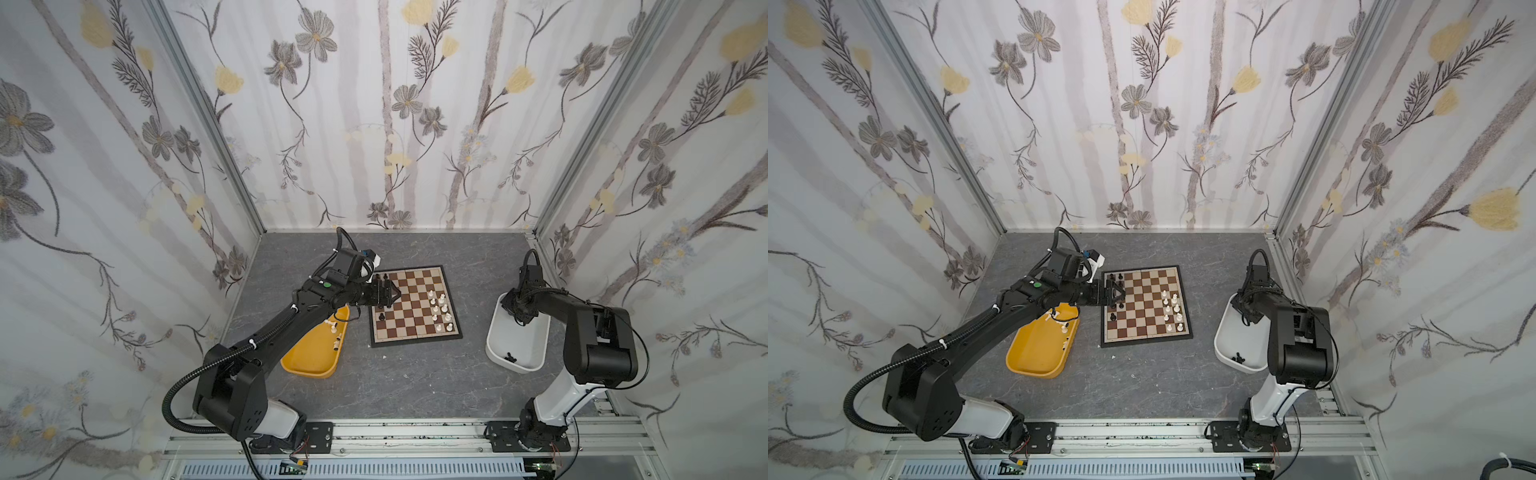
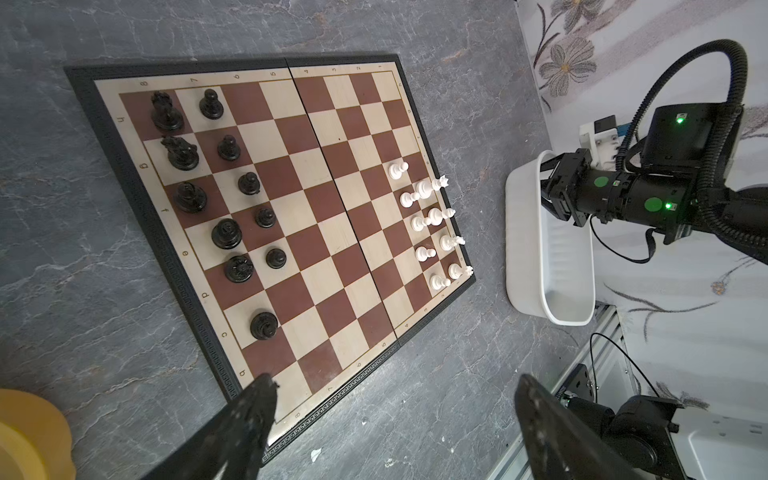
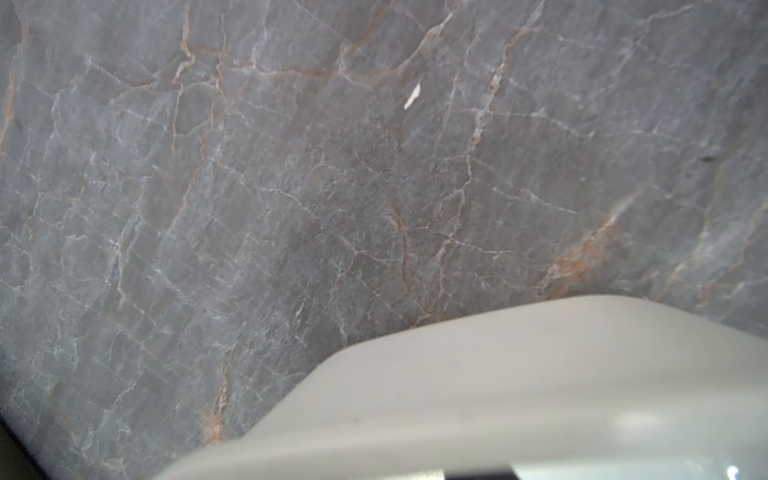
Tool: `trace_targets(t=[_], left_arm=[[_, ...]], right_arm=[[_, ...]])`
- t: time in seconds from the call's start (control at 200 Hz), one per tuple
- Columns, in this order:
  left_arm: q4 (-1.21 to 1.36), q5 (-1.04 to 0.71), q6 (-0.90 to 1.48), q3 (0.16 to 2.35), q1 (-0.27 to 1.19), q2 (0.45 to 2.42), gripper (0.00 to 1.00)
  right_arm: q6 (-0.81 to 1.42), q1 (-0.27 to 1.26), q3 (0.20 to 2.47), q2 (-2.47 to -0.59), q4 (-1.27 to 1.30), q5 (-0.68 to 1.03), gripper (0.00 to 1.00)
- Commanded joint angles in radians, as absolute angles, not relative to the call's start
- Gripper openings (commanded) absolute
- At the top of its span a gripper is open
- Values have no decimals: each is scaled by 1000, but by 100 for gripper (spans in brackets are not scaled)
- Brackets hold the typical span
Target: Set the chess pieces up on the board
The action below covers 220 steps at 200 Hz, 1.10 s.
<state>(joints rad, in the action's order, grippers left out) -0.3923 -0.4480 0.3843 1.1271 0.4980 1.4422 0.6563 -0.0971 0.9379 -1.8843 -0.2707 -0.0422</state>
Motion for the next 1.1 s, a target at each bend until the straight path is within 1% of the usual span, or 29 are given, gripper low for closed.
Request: trace_targets(t=[0.0, 0.18, 0.48, 0.6, 0.679, 0.724, 0.839, 0.989, 1.094], left_arm=[[-358, -446, 383, 1121, 496, 1428, 91], [-352, -449, 385, 1115, 491, 1409, 91], [-356, -447, 386, 1114, 482, 1379, 91], [-356, -444, 387, 1112, 479, 1369, 90], [-357, -443, 387, 1112, 477, 1363, 90], [-357, -442, 388, 1112, 476, 1358, 90], [-355, -441, 390, 1111, 473, 1349, 89], [-356, -433, 396, 1108, 469, 1340, 89], [-351, -430, 406, 1108, 465, 1339, 88]], right_arm=[[644, -93, 934, -1903, -401, -57, 36], [629, -84, 948, -1923, -440, -80, 32], [629, -58, 959, -1945, -472, -113, 32], [628, -50, 964, -1946, -486, -115, 29], [628, -43, 964, -1944, -497, -122, 29], [626, -41, 961, -1944, -498, -126, 27], [626, -37, 957, -1945, -499, -121, 27], [624, -28, 950, -1914, -493, -120, 25], [616, -26, 933, -1848, -468, -103, 24]])
